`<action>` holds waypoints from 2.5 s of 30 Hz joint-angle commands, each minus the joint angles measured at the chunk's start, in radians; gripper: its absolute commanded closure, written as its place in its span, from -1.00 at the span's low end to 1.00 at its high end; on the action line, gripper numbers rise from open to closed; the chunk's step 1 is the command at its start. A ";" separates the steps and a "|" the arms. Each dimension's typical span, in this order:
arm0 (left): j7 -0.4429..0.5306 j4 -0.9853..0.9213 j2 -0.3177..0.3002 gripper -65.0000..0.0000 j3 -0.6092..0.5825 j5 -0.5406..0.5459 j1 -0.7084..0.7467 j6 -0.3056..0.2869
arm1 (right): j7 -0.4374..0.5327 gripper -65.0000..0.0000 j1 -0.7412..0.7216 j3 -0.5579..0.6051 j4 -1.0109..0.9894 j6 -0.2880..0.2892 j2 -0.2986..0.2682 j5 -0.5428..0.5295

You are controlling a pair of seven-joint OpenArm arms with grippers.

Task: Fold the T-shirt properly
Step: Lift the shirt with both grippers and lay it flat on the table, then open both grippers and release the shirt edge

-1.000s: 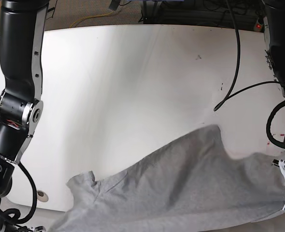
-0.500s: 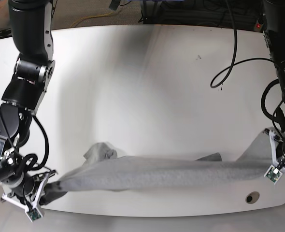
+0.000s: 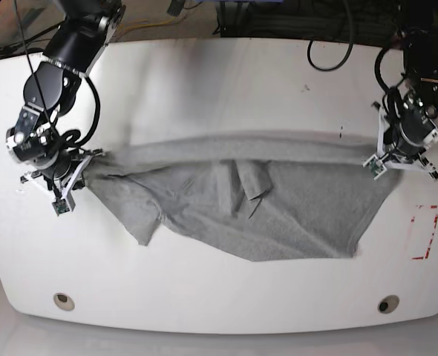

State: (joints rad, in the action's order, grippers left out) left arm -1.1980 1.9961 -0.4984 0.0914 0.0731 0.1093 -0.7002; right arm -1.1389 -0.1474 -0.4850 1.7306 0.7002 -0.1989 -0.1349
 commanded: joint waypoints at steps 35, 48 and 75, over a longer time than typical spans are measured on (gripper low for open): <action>0.274 0.007 0.048 0.73 -0.002 -0.204 0.398 0.002 | 0.020 0.76 0.329 -0.214 0.068 -0.002 0.080 -0.007; 0.272 0.010 0.053 -0.45 0.152 -0.198 0.413 0.002 | 0.021 -0.49 0.277 -0.347 0.130 -0.002 0.141 -0.007; 0.272 0.007 0.340 -0.45 0.419 -0.195 0.102 0.002 | 0.092 -0.30 -0.021 -0.375 -0.326 -0.002 0.011 -0.006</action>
State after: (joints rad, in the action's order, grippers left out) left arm -0.9424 1.9884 -0.1516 0.5053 -0.1253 0.2352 -0.7048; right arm -1.0679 -0.1452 -0.8577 1.4261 0.6983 -0.1600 -0.1295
